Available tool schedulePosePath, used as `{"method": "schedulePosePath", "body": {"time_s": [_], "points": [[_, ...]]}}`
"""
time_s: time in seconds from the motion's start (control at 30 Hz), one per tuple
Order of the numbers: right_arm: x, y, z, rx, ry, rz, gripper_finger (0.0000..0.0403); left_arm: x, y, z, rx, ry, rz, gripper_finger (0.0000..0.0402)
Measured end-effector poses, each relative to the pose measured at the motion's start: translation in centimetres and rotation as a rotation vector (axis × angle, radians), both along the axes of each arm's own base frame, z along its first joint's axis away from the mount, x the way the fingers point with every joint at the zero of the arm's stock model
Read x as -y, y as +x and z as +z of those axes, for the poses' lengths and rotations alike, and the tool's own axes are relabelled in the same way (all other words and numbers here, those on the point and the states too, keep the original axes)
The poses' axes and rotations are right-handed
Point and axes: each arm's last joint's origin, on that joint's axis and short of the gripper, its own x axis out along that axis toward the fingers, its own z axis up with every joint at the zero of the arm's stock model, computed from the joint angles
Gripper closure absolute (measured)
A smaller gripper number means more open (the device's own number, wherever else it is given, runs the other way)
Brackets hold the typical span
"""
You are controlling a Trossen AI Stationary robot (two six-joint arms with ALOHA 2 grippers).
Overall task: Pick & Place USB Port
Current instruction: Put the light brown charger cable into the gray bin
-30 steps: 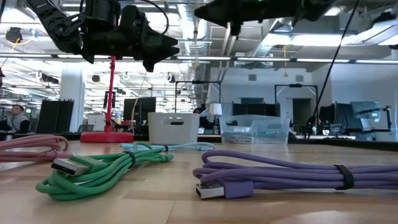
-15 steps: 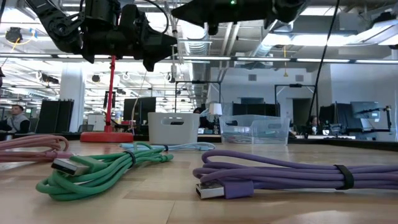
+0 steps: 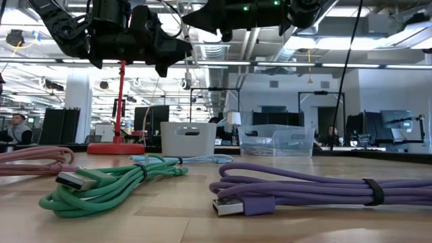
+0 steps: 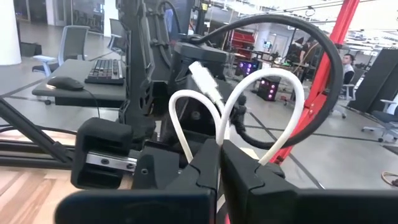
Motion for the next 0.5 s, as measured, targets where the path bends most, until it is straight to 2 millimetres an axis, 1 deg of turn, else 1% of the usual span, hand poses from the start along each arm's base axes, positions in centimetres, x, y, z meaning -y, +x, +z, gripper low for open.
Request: {"method": "schedulePosePath", "body": {"time_s": [0.1,0.13,0.33,0.43,0.5], "points": [[0.1,0.0,0.0,-0.001,0.0,-0.003,0.0403,0.0,0.0,0.0,0.001,0.022,0.004,0.0377],[0.1,0.0,0.0,0.0,0.0,-0.003,0.0403,0.0,0.0,0.0,0.001,0.023,0.005,0.0386],[0.1,-0.1,0.1,0.001,0.013,-0.003,0.04,-0.1,0.0,0.0,0.001,0.026,0.008,0.0391],[0.0,-0.7,0.6,-0.021,0.056,-0.003,0.0388,-0.4,-0.2,0.1,0.007,0.029,0.021,0.0393],[-0.2,-1.4,1.1,-0.07,0.063,-0.002,0.0374,-0.8,-0.3,0.0,-0.001,0.027,0.038,0.0393]]}}
